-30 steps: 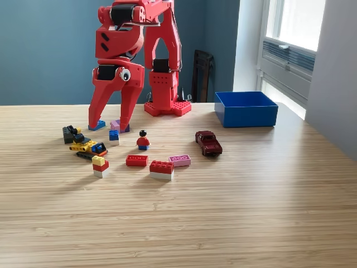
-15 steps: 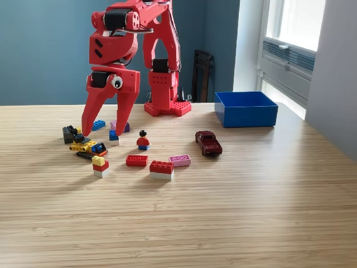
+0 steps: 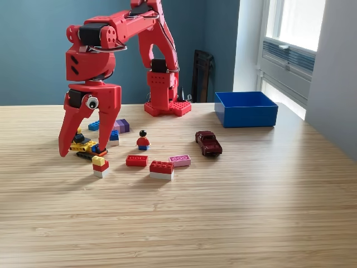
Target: Grasp a lego block and put it in the bin.
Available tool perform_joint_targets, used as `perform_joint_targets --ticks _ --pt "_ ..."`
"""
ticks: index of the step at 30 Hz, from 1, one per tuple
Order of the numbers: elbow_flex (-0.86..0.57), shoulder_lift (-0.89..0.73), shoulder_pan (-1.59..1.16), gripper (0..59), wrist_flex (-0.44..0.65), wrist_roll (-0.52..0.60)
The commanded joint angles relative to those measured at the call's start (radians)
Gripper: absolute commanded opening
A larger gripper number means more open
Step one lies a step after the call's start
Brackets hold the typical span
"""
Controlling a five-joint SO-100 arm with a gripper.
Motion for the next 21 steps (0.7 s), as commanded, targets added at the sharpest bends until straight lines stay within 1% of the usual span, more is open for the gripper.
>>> perform_joint_targets --ticks 1,4,12,15,16,21 --pt "-0.13 -0.028 0.002 31.3 0.021 -0.011" --pt "-0.153 -0.061 -0.008 29.4 0.029 -0.017" --pt "-0.189 -0.13 -0.043 28.7 0.052 -0.035" --pt "-0.224 -0.155 -0.044 27.2 0.075 -0.034" --pt "-0.233 -0.161 -0.044 25.7 0.083 -0.034" --pt "-0.268 -0.186 -0.043 11.1 0.104 -0.031"
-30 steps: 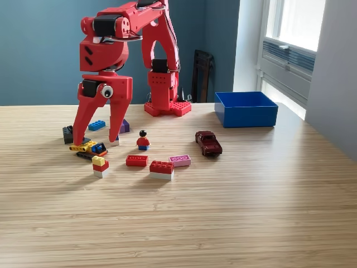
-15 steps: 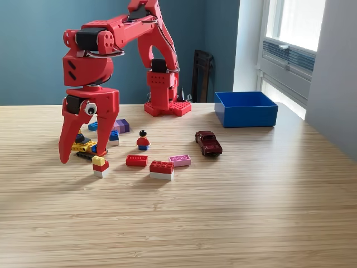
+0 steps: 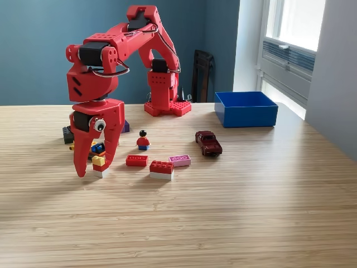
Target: Grasp a lego block and put it in the bin.
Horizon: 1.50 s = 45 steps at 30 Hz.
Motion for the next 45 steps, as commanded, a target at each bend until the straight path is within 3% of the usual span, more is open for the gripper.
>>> perform_joint_targets --ticks 1,5,24,31,34,45 --pt "-0.089 0.015 -0.008 8.6 0.017 0.005" --pt "-0.089 0.014 -0.008 0.0 0.018 0.026" --pt "-0.074 0.034 0.017 0.0 0.029 0.021" --pt "-0.414 0.035 -0.015 0.0 0.21 -0.011" --pt "-0.482 0.058 -0.058 0.0 0.267 -0.04" --pt "-0.008 0.408 -0.376 0.0 0.273 -0.117"
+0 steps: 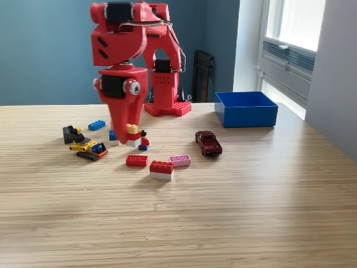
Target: Grasp a lego block and put it in the bin.
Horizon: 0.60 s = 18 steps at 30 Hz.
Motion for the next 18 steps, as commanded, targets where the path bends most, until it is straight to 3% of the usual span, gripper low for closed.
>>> perform_joint_targets --ticks 1,9,18 --pt "0.187 0.296 -0.175 0.0 0.017 -0.02" --pt "0.301 0.485 -0.531 0.0 0.118 -0.008" --pt "0.308 0.52 -0.93 0.0 0.193 0.031"
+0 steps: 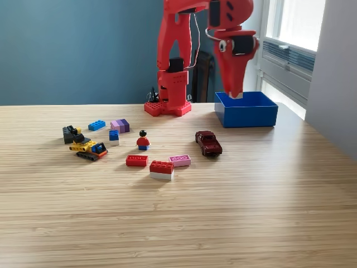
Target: Grasp a lego block and put it in the bin.
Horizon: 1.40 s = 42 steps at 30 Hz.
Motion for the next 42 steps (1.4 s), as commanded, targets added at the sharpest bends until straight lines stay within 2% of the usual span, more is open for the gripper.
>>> perform_joint_targets --ticks 1,12,27,28,31,33,37,42 --pt "0.006 0.104 -0.215 0.0 0.037 0.017" --pt "0.106 0.103 -0.565 0.0 0.04 0.021" --pt "0.253 0.103 -0.67 0.2 0.04 -0.095" --pt "0.259 0.103 -0.67 1.8 0.04 -0.1" --pt "0.275 0.103 -0.673 16.5 0.04 -0.112" --pt "0.276 0.103 -0.673 21.0 0.04 -0.114" --pt "0.264 0.103 -0.672 24.6 0.04 -0.118" --pt "0.196 0.103 -0.653 23.0 0.04 -0.083"
